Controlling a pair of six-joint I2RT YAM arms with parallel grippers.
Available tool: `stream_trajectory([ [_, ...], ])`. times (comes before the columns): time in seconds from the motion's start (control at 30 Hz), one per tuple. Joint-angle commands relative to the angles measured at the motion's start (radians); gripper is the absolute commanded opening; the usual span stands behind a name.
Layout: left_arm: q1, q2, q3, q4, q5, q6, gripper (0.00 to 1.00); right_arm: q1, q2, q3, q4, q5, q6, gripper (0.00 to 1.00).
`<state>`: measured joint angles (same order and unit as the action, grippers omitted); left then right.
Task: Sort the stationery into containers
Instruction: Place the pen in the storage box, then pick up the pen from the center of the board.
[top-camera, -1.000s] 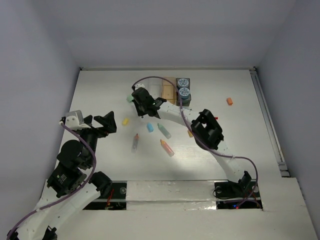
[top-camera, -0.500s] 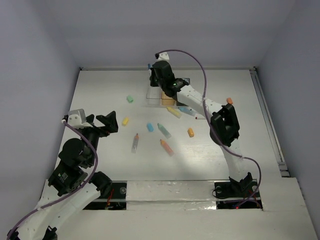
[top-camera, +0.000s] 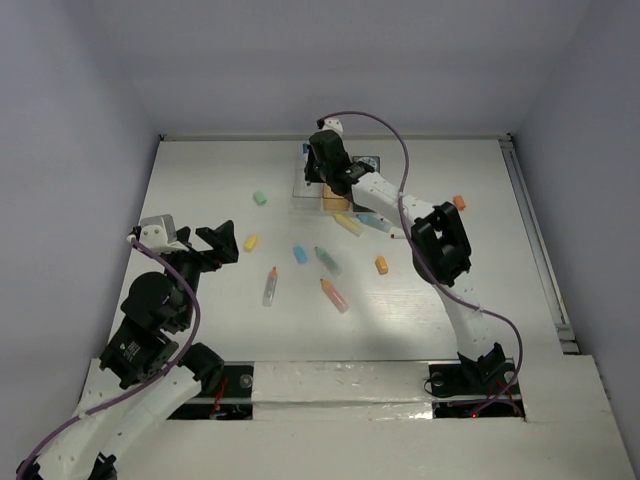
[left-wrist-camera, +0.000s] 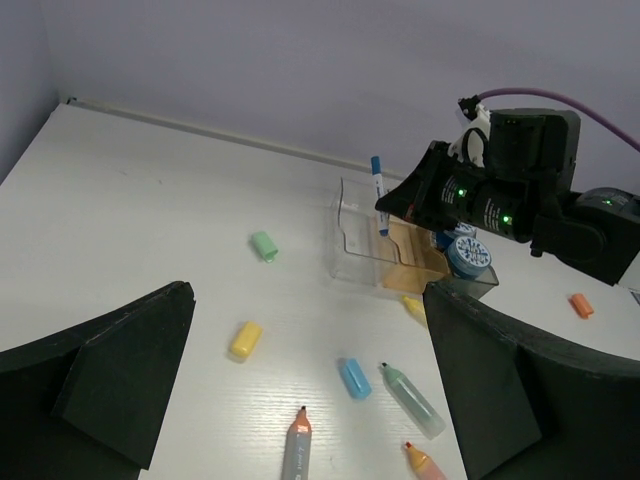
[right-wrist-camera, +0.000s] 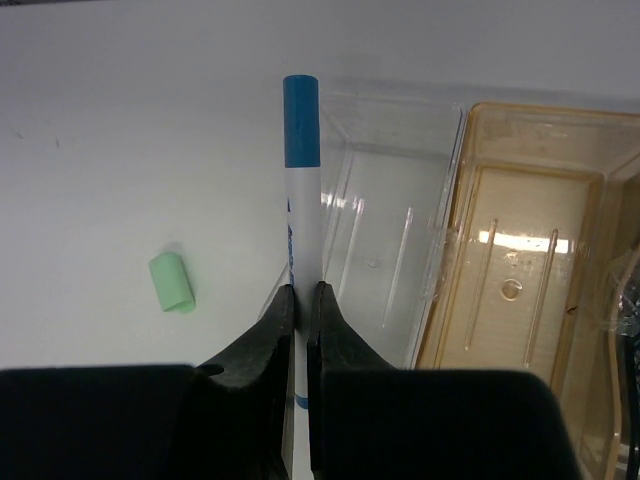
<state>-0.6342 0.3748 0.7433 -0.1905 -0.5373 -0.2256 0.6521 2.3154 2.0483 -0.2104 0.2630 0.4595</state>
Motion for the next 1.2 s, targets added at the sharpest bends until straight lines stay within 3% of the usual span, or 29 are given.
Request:
stream_trajectory([
  [0.0,0.007,0.004,-0.012,0.057,0.010,0.009,0.99,-0.002,0.016,0.033,0.005,-0.013,0.028,0.04],
  [0.13,0.016,0.006,-0.012,0.059,0.019,0.012,0.99,-0.002,0.018,0.010,0.014,-0.010,0.041,0.11],
  [0.23,0.016,0.007,-0.012,0.059,0.019,0.011,0.99,-0.002,0.027,0.030,0.013,-0.008,0.038,0.33],
  [0.27,0.016,0.007,-0.010,0.057,0.019,0.011,0.99,-0.002,0.030,0.041,0.006,-0.008,0.033,0.47],
  [0.37,0.016,0.003,-0.012,0.059,0.016,0.012,0.99,-0.012,0.029,0.075,-0.014,-0.010,0.018,0.64],
  [0.43,0.016,0.001,-0.012,0.057,0.014,0.012,0.99,-0.012,-0.004,0.073,-0.029,-0.015,0.004,0.64],
  [0.53,0.016,-0.005,-0.012,0.056,0.013,0.012,0.99,-0.051,-0.137,-0.034,0.005,-0.045,-0.048,0.57],
  [0.73,0.016,-0.020,-0.013,0.060,0.025,0.011,0.99,-0.195,-0.522,-0.549,-0.006,-0.076,-0.168,0.43],
  [0.87,0.016,-0.016,-0.012,0.068,0.052,0.012,0.99,-0.288,-0.787,-0.812,-0.128,-0.103,-0.189,0.43],
  [1.0,0.025,-0.010,-0.010,0.068,0.066,0.011,0.99,-0.327,-0.847,-0.942,-0.225,-0.129,-0.191,0.51],
  [1.17,0.025,-0.014,-0.010,0.066,0.082,0.008,0.99,-0.393,-0.806,-0.997,-0.209,-0.191,-0.257,0.57],
])
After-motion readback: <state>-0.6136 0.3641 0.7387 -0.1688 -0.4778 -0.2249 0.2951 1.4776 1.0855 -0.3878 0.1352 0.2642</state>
